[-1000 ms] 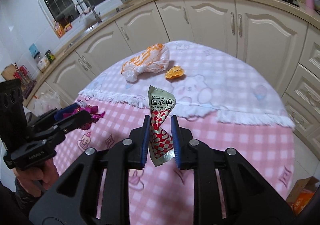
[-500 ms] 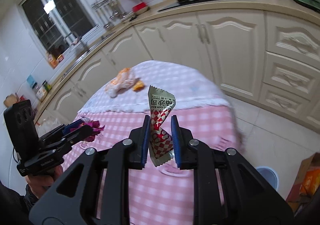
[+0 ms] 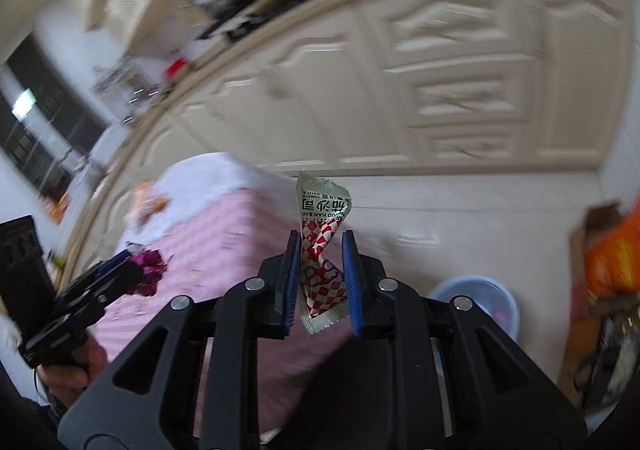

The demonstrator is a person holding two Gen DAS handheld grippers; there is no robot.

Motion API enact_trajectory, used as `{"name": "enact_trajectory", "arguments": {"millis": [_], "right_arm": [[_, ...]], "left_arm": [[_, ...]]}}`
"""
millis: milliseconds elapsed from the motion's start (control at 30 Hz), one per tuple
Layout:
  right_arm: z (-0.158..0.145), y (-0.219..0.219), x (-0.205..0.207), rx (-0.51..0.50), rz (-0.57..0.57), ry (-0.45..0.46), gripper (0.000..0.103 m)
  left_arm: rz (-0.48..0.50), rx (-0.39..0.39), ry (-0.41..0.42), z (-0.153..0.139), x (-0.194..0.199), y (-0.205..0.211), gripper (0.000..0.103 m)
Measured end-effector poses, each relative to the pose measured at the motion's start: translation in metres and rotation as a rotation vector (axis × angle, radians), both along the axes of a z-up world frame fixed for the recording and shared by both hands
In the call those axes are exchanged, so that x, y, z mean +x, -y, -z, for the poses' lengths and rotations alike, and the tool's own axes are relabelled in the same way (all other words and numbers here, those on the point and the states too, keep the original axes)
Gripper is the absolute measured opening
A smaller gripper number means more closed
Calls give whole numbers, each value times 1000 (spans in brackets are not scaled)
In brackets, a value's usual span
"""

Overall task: Collect trash
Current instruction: 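Carry both wrappers to the blue bin and release them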

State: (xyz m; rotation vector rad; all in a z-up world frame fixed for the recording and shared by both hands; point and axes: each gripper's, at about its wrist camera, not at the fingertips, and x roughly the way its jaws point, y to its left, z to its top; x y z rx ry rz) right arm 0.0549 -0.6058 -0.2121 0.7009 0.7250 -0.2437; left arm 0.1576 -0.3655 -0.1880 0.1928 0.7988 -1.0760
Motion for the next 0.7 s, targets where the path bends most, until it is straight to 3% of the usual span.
{"name": "enact_trajectory", "arguments": {"millis": [267,533,600,633,700], "right_arm": [[68,53,-47,127,147,-101,21],[121,76,-63,256,225,-147,22],[132,82,-67,292,257,-161,53],[134,83,-69,289,269,-164,78],[134,85,-72,289,271,-159,79]], "left_arm": [[129,131,-108,52,-26,98,48],[131,246,-245,113,-26,151,49],[132,285,-260,125,-27,160,59],[133,307,-267,131,-26,164,70],[130,325,-255,134,-27,165,80]]}}
